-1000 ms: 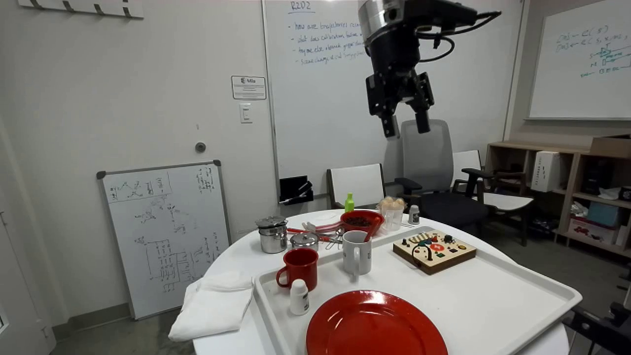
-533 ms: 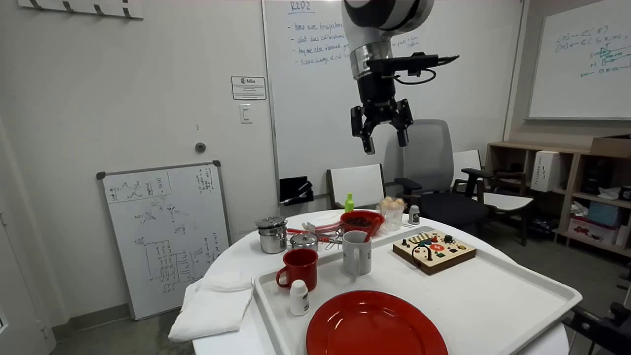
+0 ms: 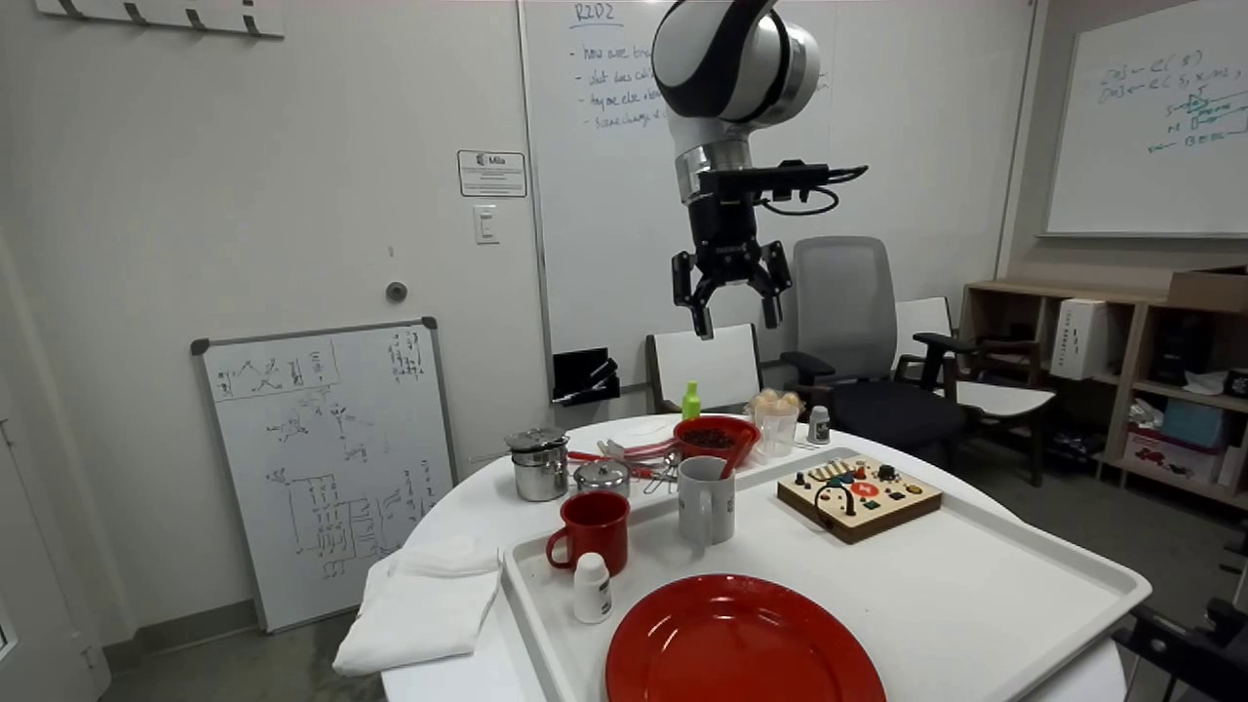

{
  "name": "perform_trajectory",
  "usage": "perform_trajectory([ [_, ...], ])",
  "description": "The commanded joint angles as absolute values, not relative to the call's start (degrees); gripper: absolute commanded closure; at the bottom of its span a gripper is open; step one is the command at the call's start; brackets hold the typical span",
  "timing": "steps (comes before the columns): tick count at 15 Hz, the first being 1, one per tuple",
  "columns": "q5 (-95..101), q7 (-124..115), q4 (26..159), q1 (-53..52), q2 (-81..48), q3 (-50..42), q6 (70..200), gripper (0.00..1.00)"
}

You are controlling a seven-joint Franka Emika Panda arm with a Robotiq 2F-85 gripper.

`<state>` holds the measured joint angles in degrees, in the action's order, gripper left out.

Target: Move the spoon from the white mug to the red one

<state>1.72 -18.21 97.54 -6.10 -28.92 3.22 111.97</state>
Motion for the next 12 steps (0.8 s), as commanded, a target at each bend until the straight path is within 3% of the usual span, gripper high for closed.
perform_trajectory([
  [1,0.7,-17.7,96.8,-6.6,-29.7,2.4,112.4,0.0],
  [12,-10.2,-8.6,94.0,0.0,-40.7,3.2,118.9,0.0],
])
